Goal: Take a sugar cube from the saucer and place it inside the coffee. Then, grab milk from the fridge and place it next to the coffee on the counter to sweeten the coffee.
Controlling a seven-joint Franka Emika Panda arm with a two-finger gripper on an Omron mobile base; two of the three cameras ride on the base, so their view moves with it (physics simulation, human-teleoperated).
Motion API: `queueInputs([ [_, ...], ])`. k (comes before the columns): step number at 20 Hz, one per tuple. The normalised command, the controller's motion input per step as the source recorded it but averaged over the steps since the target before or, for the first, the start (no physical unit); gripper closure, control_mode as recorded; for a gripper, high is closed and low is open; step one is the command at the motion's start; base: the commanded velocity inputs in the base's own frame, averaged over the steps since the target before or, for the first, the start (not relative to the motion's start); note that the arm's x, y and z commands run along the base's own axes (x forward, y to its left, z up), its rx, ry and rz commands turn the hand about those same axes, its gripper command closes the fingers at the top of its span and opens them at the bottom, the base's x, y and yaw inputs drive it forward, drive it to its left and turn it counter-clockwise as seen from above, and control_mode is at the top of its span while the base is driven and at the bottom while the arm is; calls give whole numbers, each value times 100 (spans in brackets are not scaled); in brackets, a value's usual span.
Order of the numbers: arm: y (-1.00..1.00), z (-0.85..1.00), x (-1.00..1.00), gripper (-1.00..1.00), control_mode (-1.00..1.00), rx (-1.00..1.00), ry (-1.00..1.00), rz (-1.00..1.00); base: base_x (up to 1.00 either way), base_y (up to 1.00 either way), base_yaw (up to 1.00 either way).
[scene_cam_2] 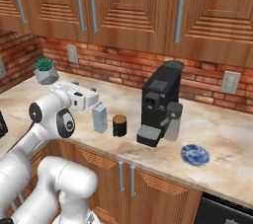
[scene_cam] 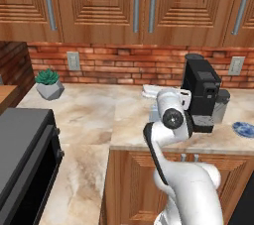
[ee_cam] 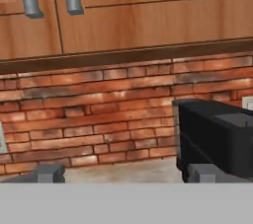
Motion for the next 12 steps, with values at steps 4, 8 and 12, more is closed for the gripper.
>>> queueInputs([
  [4,9,100,-100,-100,-100,0,-37,0,0,0,0],
  [8,14,100,-100,-100,-100,-10,-60,-1,0,0,0],
  [12,5,89,-98,-100,-100,-14,-82,-1,0,0,0],
])
